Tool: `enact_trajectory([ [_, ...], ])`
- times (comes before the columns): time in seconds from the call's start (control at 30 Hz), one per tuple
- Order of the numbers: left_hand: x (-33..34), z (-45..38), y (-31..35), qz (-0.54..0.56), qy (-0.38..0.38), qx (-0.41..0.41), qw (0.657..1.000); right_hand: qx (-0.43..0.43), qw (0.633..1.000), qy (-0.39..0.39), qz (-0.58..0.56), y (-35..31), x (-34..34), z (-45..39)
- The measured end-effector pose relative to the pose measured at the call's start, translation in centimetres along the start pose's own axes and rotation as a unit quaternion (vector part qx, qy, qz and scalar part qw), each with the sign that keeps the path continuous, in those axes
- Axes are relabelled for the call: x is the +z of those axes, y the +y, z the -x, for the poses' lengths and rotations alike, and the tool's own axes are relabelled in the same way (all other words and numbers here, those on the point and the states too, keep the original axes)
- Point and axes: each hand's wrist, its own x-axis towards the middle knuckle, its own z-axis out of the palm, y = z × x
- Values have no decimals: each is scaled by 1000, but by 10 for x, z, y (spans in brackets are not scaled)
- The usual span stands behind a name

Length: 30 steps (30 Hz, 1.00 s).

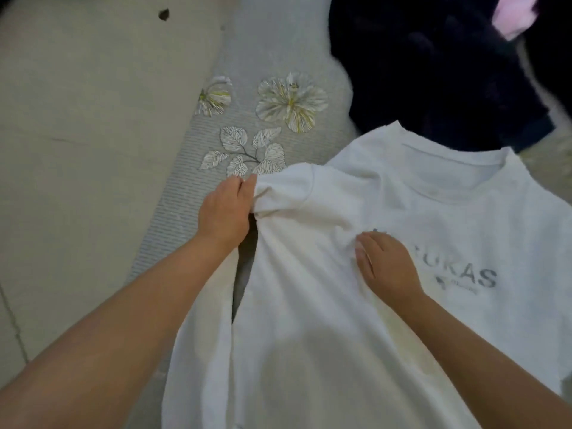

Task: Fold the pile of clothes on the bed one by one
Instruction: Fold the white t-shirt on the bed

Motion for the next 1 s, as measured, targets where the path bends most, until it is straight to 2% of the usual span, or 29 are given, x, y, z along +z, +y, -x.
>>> enact_trajectory([
  [0.1,20,2,-11,-67,-132,40,988,7,997,70,15,-1,-7,-53],
  [0.13,28,13,-14,-58,-137,54,987,24,997,68,2,-3,-5,-69],
  [0.17,35,27,-17,-28,-113,62,991,47,997,56,-16,-4,-4,-84],
  [0.23,38,44,-20,96,-58,19,993,80,996,27,-20,-4,-2,-114],
  [0.3,41,47,-26,202,-16,-52,978,56,996,-5,65,3,3,-140],
  [0.37,42,41,-30,230,34,-118,965,31,979,-98,177,11,4,-163],
  [0.43,42,34,-33,227,53,-170,958,22,941,-198,274,16,6,-178],
  [0.47,42,29,-33,228,50,-192,953,20,926,-214,310,17,5,-184],
  [0.5,41,26,-34,226,34,-212,950,23,927,-193,319,19,2,-186],
  [0.6,42,11,-44,231,-28,-246,941,58,961,23,268,26,-12,-203],
  [0.63,43,7,-46,239,-47,-255,936,80,962,63,255,26,-15,-209],
  [0.7,46,1,-50,258,-56,-266,927,129,960,30,246,21,-9,-215],
  [0.8,51,1,-51,239,-29,-264,934,134,964,-58,224,10,18,-209],
  [0.9,57,3,-50,221,-9,-255,941,156,977,-30,142,-3,30,-188],
  [1.0,59,5,-49,221,6,-245,944,94,991,8,91,-29,36,-141],
])
